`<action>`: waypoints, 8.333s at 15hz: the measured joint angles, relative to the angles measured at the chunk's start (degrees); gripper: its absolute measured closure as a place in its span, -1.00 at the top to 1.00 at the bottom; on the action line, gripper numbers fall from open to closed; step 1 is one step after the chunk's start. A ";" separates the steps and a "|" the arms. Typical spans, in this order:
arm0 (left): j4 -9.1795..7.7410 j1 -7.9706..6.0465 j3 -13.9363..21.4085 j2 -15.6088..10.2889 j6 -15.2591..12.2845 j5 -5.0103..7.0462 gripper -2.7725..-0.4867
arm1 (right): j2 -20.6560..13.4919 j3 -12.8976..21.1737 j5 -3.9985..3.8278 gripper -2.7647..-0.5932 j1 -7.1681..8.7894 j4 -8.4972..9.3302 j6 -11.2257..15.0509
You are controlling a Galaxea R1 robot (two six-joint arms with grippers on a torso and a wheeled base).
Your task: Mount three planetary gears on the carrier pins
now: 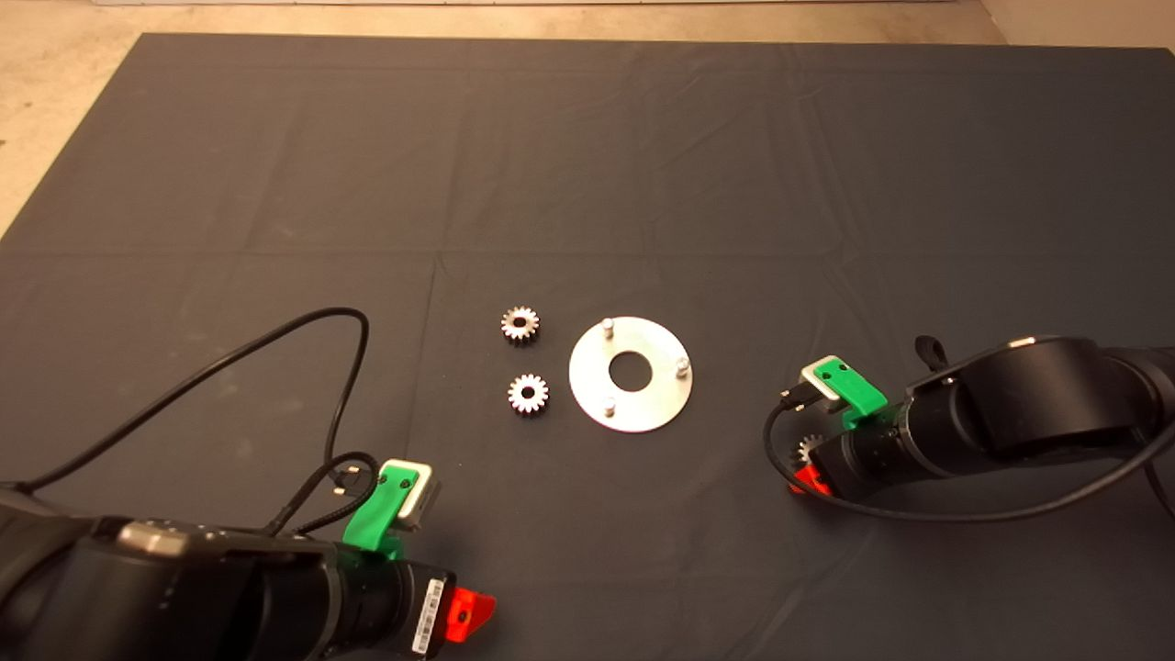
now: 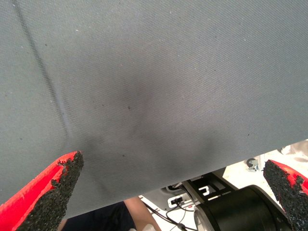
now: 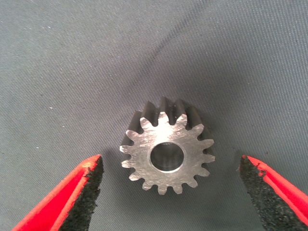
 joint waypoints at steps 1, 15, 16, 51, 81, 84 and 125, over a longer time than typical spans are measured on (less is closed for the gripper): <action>0.02 0.00 0.00 0.00 0.00 0.01 0.98 | 0.07 -0.01 -0.01 0.30 0.00 -0.02 0.00; 0.27 0.00 0.00 0.80 -0.57 0.00 0.98 | 0.13 -0.59 0.26 -0.27 0.00 -1.07 0.15; 0.27 0.00 0.00 0.83 -0.59 0.00 0.98 | 0.13 -0.59 0.29 -0.36 0.00 -1.22 0.15; 1.73 0.00 0.00 4.45 -2.12 0.03 0.98 | 0.20 0.33 -0.02 -0.71 7.77 -2.40 0.80; 2.12 0.00 0.00 4.85 -2.39 0.01 0.98 | 20.96 -15.86 0.37 -0.73 16.02 11.06 0.78; 2.12 0.00 0.00 4.85 -2.40 0.01 0.98 | 21.25 -16.08 0.32 -0.73 15.99 11.07 0.78; 2.15 0.00 0.00 4.85 -2.45 0.04 0.98 | 25.31 -21.65 1.53 -0.73 13.20 11.15 0.39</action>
